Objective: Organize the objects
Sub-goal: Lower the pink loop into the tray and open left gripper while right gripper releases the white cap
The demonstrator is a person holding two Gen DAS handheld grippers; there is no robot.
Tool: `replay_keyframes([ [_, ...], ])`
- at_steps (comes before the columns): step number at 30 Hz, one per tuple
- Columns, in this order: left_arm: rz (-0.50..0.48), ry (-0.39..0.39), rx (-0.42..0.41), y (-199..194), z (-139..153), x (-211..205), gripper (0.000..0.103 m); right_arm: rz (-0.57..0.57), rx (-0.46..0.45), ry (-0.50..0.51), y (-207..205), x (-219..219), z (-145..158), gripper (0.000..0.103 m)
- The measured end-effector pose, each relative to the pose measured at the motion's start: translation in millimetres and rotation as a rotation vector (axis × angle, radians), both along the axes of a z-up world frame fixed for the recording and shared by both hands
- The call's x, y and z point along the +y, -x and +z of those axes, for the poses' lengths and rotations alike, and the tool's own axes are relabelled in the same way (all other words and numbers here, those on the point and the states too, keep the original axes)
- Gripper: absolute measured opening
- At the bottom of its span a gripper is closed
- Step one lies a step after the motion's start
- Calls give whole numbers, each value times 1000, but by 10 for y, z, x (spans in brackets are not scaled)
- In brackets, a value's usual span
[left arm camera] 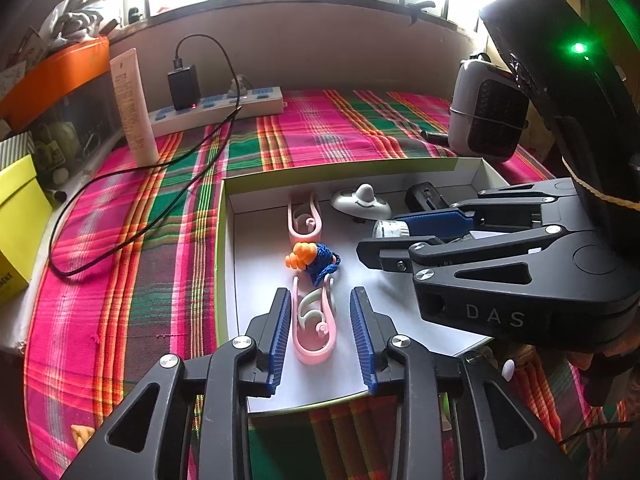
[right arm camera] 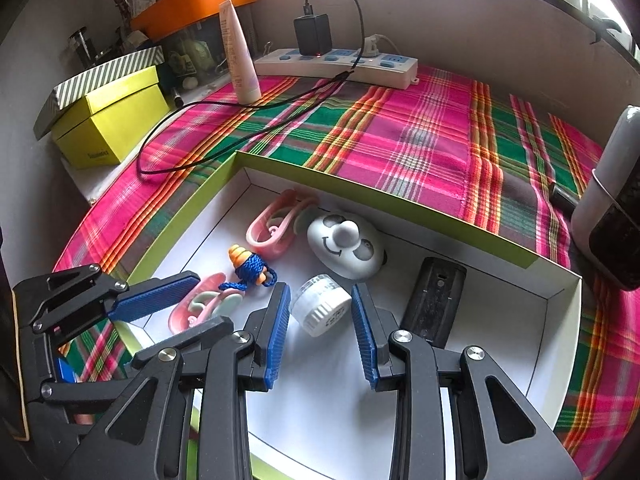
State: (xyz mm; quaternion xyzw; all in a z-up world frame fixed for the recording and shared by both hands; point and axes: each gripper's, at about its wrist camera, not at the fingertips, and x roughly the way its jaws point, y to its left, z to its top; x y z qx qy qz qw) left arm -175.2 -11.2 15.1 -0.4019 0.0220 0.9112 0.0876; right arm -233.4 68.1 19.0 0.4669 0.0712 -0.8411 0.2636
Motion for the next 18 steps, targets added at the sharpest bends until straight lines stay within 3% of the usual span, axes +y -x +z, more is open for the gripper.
replay_keyframes([
  [3,5,16,15,-40,29,6,34,-1,2,10,-24,13,18,34],
  [6,6,8,10,-44,36,-13,35,-6,5,12,-48,25,32,43],
  [18,33,3,13,-136,82,-70,36,-36,24,48,-171,107,120,44],
])
